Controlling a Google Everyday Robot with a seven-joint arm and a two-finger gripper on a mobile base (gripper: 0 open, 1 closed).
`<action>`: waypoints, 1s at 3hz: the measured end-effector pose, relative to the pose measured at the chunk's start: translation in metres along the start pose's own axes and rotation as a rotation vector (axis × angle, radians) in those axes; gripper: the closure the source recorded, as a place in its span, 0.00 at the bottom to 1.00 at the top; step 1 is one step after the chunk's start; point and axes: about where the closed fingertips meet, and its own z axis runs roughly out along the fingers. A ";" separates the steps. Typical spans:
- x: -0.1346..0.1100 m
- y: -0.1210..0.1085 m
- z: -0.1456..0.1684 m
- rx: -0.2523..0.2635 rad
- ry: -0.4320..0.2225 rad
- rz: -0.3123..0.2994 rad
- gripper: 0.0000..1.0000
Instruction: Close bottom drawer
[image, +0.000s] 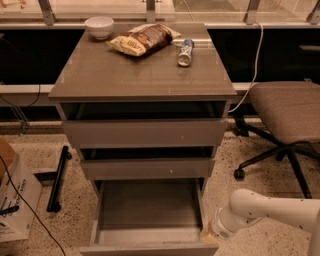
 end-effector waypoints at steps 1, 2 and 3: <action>0.020 -0.002 0.032 -0.030 -0.008 0.041 1.00; 0.039 -0.003 0.060 -0.061 -0.019 0.085 1.00; 0.055 -0.003 0.098 -0.114 -0.057 0.148 1.00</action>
Offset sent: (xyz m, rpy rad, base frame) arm -0.0225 -0.0158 -0.1081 0.0604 0.1288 -0.0986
